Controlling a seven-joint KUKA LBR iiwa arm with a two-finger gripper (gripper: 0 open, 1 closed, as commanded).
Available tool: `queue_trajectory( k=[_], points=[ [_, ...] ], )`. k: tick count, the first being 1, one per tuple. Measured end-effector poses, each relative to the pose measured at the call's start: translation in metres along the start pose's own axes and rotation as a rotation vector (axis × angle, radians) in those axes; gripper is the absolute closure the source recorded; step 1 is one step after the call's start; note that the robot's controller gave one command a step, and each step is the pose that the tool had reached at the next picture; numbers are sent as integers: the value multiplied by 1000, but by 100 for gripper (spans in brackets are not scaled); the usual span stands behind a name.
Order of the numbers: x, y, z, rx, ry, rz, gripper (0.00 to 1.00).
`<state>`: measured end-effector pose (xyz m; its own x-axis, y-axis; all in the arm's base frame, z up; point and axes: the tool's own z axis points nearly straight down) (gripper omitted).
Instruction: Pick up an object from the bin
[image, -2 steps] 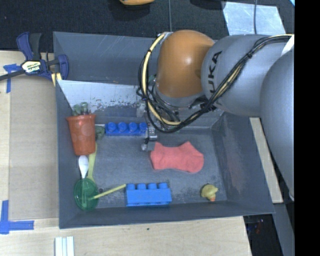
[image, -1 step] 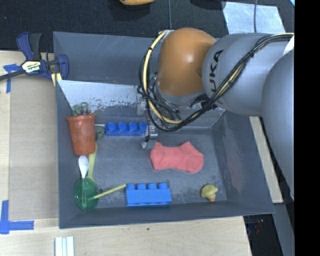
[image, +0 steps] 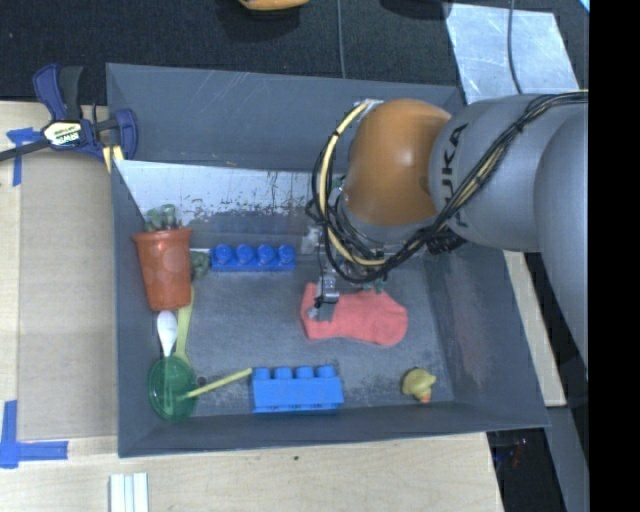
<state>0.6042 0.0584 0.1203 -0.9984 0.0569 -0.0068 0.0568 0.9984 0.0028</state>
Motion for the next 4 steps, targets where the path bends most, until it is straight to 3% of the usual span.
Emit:
queue_trajectory(
  k=[1,2,3,4],
  points=[
    [-4,-20,36,4,0,-100,0],
    [22,-82,47,1,3,-254,0],
    [-6,-88,48,-2,-11,-240,100],
    [-6,-88,48,-2,-11,-239,100]
  ],
)
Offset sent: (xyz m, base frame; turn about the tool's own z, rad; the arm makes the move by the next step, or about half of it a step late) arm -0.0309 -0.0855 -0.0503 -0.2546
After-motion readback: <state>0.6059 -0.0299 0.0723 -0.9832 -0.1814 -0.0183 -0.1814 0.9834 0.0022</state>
